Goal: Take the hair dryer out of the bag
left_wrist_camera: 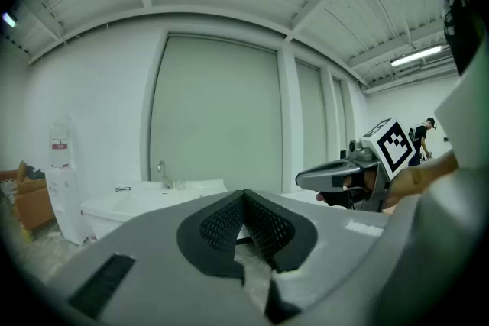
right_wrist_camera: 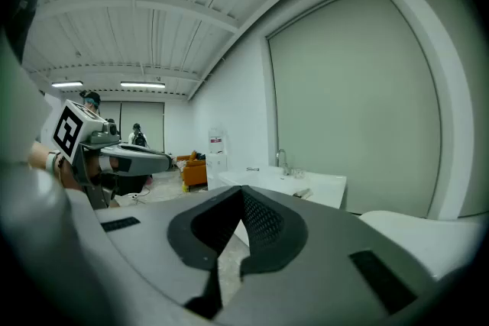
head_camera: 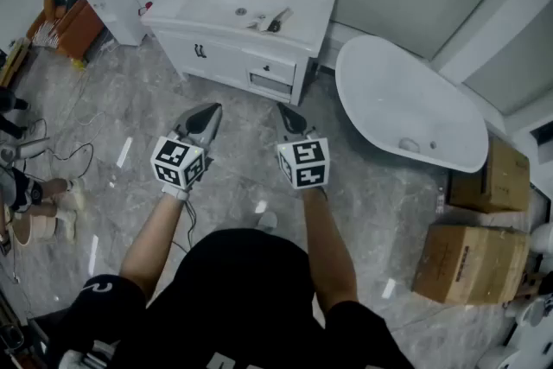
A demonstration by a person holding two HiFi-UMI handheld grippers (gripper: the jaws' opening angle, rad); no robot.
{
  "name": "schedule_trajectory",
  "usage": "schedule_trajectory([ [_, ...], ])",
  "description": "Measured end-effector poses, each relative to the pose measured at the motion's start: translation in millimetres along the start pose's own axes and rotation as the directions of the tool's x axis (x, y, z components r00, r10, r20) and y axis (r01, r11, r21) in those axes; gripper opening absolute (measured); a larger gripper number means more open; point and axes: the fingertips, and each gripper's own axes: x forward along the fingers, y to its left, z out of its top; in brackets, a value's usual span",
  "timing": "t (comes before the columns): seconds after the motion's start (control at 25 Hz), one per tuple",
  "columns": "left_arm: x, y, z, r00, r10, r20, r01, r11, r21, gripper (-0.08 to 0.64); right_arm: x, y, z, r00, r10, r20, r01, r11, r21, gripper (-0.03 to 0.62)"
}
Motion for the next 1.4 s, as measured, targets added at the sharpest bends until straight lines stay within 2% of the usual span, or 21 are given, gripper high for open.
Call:
schedule_trajectory([
  [0.52,16,7,0,1.0,0.0,0.0,0.0,1.0,-0.023,-0.002,7,-21,-2,1.0,-0.027,-0.009,0.028,0.999,0.047,-0.005],
  [0.88,34,27,-6,1.0,0.024,-0.014,-0.025,0.998,-0.052,-0.002,26,-32,-7,0.999,-0.015,-0.032,0.016,0.998,0.054,-0.005],
  [1.2,78,65,-1,1.0,-0.009,-0.007,0.009,0.998,-0.055,-0.002,72,-56,1,0.998,-0.043,-0.049,0.046,0.998,0.052,-0.005],
  [1.4,115,108,-1,1.0,-0.024,-0.005,0.024,0.998,-0.065,-0.002,122,-75,7,0.997,-0.062,-0.052,0.065,0.996,0.054,-0.005],
])
